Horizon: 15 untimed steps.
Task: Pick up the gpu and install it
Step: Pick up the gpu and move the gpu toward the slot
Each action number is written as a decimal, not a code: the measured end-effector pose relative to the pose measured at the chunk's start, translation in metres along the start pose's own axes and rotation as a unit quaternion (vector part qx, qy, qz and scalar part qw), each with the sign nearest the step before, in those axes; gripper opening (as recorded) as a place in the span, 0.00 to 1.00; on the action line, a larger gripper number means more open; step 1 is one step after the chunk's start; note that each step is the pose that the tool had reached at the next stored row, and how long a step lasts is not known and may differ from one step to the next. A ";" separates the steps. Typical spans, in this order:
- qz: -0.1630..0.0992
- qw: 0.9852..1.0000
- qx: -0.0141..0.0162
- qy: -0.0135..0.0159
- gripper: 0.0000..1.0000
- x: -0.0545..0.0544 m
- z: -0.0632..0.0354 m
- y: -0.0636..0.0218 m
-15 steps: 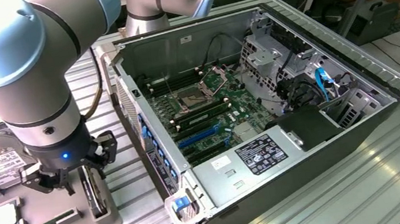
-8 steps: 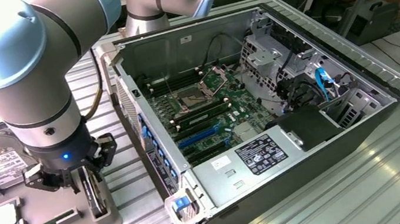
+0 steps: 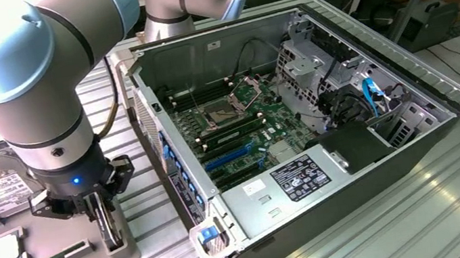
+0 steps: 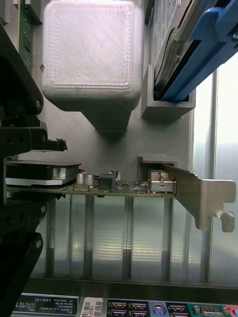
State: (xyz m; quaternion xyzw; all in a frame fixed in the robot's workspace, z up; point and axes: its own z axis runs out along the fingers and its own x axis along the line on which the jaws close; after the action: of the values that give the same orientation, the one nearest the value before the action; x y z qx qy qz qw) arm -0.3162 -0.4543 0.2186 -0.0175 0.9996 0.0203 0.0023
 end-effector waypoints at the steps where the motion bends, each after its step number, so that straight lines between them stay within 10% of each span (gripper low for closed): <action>1: 0.000 1.000 0.000 0.000 0.37 0.000 0.0000 0.0000; 15: 0.000 1.000 0.000 0.000 0.29 0.000 0.0001 0.0000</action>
State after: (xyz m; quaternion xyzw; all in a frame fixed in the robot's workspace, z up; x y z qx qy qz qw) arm -0.3159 -0.4543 0.2185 -0.0174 0.9996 0.0204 0.0023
